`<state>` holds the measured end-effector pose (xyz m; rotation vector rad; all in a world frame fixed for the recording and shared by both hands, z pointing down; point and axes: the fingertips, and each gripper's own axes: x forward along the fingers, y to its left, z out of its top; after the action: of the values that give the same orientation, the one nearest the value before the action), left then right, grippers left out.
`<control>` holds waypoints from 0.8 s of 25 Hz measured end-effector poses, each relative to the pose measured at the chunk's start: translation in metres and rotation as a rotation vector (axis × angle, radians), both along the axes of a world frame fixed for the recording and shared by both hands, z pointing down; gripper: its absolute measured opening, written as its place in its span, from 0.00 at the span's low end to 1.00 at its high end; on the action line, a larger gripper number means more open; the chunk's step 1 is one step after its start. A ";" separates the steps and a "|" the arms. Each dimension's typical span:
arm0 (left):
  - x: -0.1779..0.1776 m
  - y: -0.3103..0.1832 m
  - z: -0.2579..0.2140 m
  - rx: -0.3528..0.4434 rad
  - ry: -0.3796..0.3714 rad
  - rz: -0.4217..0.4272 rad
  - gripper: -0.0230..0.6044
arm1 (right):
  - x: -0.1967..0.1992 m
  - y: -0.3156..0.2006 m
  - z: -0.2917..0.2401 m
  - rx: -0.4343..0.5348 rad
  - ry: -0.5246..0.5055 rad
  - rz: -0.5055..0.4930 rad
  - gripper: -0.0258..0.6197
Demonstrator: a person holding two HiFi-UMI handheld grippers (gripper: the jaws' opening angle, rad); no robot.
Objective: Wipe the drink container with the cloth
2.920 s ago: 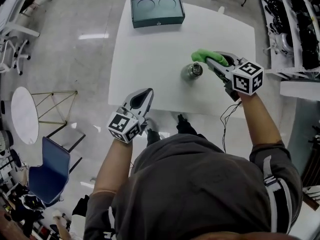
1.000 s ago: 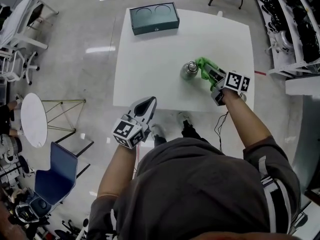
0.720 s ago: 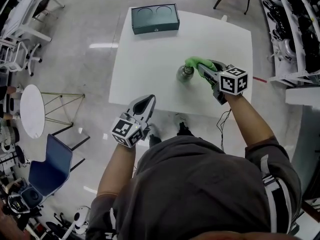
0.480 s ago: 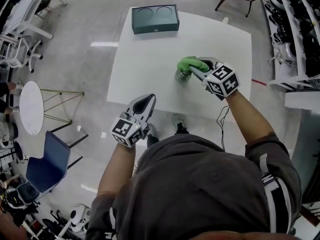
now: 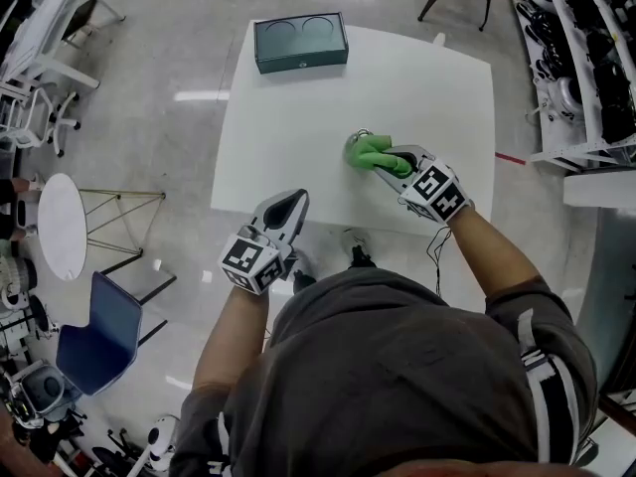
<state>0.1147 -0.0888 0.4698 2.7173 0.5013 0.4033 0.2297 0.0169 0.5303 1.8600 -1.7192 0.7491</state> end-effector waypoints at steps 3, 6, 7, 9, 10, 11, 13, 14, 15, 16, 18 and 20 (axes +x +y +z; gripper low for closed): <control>-0.001 -0.001 0.001 -0.001 -0.007 0.016 0.04 | -0.004 0.015 0.016 -0.044 -0.020 0.025 0.17; -0.001 -0.002 0.004 -0.004 -0.016 0.026 0.04 | 0.002 0.030 0.024 -0.050 -0.048 0.080 0.17; -0.001 -0.003 0.005 -0.003 -0.017 0.029 0.04 | 0.006 0.033 0.021 -0.038 -0.056 0.104 0.17; -0.001 -0.005 0.003 -0.001 -0.016 0.035 0.04 | 0.017 0.036 0.008 0.007 -0.068 0.158 0.17; -0.001 -0.005 0.003 0.000 -0.015 0.038 0.04 | 0.023 0.036 -0.003 0.040 -0.071 0.187 0.17; 0.000 -0.006 0.002 0.001 -0.014 0.041 0.04 | 0.029 0.035 -0.014 0.077 -0.072 0.215 0.17; 0.001 -0.006 0.001 0.004 -0.013 0.047 0.04 | 0.042 0.029 -0.035 0.146 -0.061 0.257 0.17; 0.002 -0.006 0.001 0.006 -0.013 0.051 0.04 | 0.047 0.025 -0.041 0.167 -0.049 0.266 0.17; 0.003 -0.005 0.001 0.006 -0.014 0.055 0.04 | 0.051 0.021 -0.043 0.176 -0.038 0.266 0.17; 0.004 -0.004 0.001 0.006 -0.016 0.058 0.04 | 0.052 0.017 -0.042 0.174 -0.029 0.261 0.17; 0.006 -0.001 0.002 0.004 -0.020 0.064 0.04 | 0.052 0.011 -0.031 0.154 -0.019 0.242 0.17; 0.009 0.001 0.002 0.008 -0.021 0.073 0.04 | 0.049 0.009 -0.019 0.133 -0.018 0.230 0.17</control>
<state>0.1241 -0.0879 0.4715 2.7055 0.5962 0.4533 0.2790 0.0262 0.5112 2.1743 -1.6186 0.7562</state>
